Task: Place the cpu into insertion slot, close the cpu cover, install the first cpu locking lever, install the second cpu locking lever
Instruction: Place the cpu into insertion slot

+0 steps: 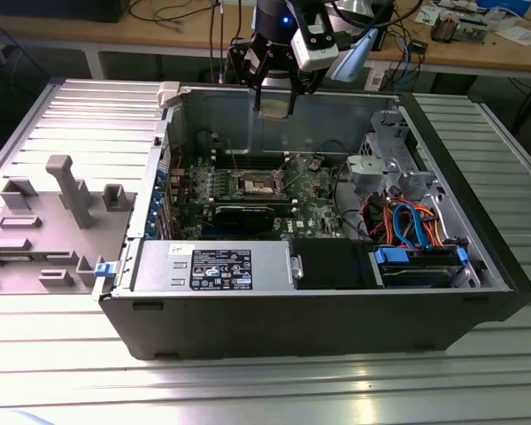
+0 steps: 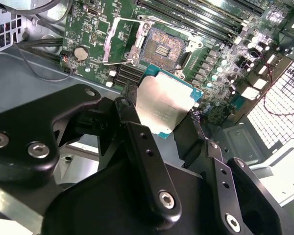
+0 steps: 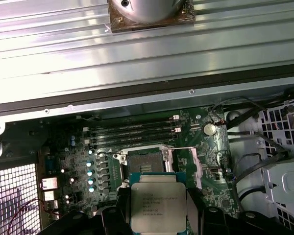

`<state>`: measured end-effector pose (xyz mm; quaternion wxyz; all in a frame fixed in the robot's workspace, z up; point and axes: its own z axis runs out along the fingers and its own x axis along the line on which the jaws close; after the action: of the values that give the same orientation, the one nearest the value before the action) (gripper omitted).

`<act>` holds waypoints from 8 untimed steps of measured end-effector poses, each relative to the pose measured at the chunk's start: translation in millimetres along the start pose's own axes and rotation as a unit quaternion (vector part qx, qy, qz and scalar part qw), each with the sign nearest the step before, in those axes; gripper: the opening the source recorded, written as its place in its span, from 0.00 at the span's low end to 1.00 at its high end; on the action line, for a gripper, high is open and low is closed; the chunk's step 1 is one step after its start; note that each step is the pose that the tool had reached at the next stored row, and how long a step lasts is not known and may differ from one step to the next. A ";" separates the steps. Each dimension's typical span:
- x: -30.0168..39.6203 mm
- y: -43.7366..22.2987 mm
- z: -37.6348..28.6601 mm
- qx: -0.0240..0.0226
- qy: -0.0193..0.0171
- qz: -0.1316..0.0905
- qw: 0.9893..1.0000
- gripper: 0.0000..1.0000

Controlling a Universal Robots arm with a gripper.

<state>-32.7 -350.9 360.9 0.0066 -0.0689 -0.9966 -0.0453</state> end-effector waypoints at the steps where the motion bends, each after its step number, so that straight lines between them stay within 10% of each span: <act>1: 0.0 0.0 0.0 0.000 0.000 0.000 1.000 0.54; 8: 0.0 0.0 0.0 0.000 0.000 0.000 1.000 0.54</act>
<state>-32.6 -351.0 360.9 0.0065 -0.0693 -0.9965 -0.0453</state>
